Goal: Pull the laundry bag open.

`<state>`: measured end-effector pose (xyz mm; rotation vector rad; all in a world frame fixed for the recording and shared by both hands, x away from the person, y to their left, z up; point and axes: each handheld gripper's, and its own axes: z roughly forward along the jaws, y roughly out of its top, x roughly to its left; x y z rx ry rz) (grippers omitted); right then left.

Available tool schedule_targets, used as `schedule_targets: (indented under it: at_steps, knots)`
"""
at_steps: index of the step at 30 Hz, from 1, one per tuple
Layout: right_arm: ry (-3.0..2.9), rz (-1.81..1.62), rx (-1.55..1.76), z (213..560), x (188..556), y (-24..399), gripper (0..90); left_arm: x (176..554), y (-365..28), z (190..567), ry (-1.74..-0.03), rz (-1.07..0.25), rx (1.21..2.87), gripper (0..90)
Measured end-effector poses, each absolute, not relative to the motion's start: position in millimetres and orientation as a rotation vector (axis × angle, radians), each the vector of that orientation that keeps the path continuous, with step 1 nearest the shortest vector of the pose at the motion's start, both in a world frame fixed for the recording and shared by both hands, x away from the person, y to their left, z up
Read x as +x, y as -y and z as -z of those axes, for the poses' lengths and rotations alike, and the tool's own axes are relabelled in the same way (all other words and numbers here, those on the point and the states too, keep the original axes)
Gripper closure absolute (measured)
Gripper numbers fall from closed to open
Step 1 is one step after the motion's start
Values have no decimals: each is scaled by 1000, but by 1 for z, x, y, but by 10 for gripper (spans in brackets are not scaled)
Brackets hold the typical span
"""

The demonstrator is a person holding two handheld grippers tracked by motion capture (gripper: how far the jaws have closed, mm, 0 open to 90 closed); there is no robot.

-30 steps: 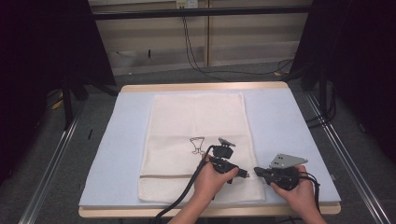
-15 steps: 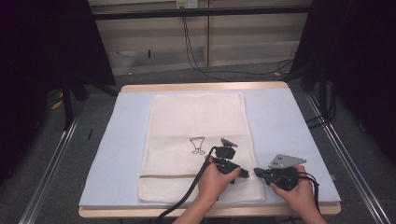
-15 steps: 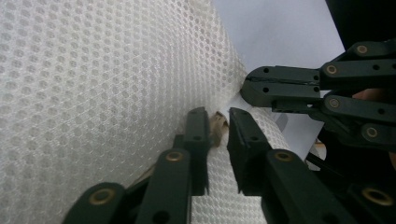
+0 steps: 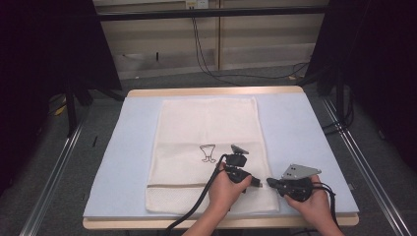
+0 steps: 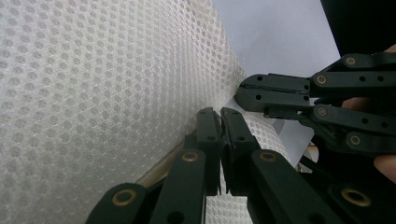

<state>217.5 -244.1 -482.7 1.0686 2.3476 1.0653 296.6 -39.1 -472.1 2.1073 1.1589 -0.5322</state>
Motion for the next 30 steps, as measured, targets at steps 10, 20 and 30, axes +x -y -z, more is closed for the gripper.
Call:
schedule_targets:
  at_steps: [10, 20, 30]
  knots:
    - [-2356, -1048, 1059, 483, 217, 243, 900, 297, 39, 472, -1186, 549, 2097, 875]
    - [-2354, -1039, 1063, 483, 217, 242, 900, 297, 38, 472, -1196, 576, 2081, 875]
    - [-2360, -1047, 1057, 483, 217, 242, 900, 298, 37, 472, -1211, 576, 2068, 875]
